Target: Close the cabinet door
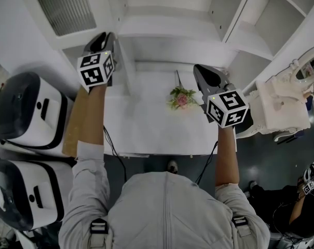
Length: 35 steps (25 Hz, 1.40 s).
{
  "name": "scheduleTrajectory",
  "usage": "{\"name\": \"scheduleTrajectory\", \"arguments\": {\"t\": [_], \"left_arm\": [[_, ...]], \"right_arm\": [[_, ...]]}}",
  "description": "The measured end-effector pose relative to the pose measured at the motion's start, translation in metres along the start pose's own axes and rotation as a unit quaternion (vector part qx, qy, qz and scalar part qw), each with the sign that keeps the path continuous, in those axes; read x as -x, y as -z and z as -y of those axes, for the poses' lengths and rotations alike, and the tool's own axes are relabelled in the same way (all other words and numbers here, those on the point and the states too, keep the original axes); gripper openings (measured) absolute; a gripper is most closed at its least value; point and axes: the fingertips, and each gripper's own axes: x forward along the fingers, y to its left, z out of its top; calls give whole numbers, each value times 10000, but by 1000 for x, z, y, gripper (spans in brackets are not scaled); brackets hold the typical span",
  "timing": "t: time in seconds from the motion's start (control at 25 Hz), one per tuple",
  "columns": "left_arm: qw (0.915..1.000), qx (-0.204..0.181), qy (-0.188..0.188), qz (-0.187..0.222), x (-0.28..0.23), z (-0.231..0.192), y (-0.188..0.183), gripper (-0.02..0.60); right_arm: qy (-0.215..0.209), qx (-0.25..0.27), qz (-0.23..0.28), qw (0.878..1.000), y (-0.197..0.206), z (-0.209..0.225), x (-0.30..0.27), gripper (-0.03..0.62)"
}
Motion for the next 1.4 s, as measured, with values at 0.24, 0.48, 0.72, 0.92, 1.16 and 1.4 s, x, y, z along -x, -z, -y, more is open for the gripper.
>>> {"name": "scheduleTrajectory", "arguments": {"t": [0.24, 0.48, 0.72, 0.92, 1.16, 1.4], "left_arm": [[9999, -38, 104, -21, 21, -1, 1, 62], [9991, -197, 377, -42, 52, 17, 3, 23], [9952, -441, 868, -12, 90, 45, 2, 15], [9951, -538, 827, 50, 124, 54, 4, 15], [9945, -663, 807, 75, 156, 60, 13, 15], [9954, -695, 661, -6, 178, 53, 21, 15]], "right_arm": [[-100, 42, 88, 9999, -7, -11, 3, 2], [-260, 38, 190, 9995, -14, -24, -1, 2], [-465, 144, 217, 9986, -20, -43, -10, 2], [-616, 194, 235, 9976, -22, -58, -18, 2], [-789, 185, 191, 9965, -18, -74, -31, 2], [-918, 272, 175, 9953, -16, -88, -40, 2]]}}
